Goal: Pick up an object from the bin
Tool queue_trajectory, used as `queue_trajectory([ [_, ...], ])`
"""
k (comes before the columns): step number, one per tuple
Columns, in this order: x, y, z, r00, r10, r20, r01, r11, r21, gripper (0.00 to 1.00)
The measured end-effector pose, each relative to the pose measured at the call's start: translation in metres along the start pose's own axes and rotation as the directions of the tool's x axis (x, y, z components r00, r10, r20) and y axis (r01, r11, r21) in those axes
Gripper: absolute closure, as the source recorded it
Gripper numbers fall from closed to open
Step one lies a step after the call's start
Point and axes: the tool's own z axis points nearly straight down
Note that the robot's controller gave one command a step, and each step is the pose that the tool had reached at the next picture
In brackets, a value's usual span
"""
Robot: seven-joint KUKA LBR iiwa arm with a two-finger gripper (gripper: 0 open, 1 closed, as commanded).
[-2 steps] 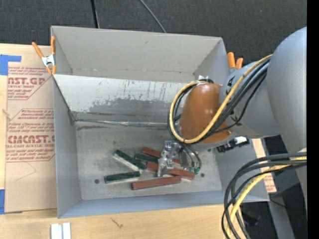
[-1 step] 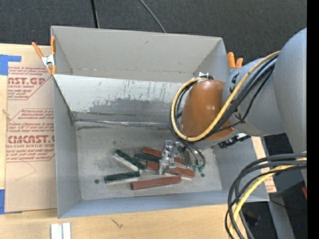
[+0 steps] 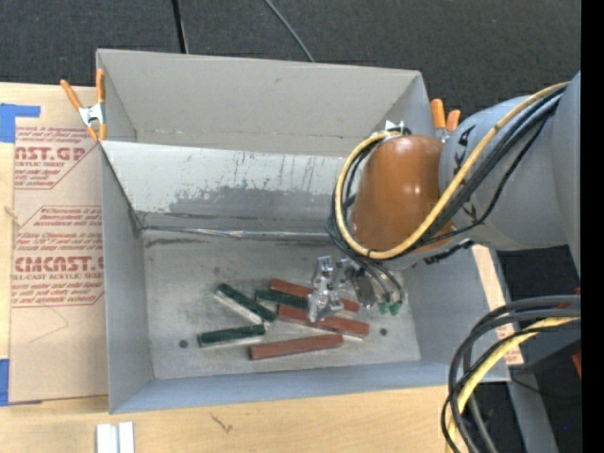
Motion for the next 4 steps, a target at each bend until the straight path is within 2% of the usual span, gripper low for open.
queue_trajectory([
  [1, -0.021, 0.014, 0.047, 0.997, -0.071, 0.021, 0.071, 0.997, 0.001, 0.0],
  [2, -0.025, 0.016, 0.044, 0.997, -0.072, 0.038, 0.072, 0.997, 0.0, 1.0],
  [3, -0.025, 0.016, 0.044, 0.997, -0.072, 0.038, 0.072, 0.997, 0.0, 1.0],
  [4, -0.032, 0.019, 0.013, 0.998, -0.064, -0.001, 0.064, 0.998, -0.001, 1.0],
])
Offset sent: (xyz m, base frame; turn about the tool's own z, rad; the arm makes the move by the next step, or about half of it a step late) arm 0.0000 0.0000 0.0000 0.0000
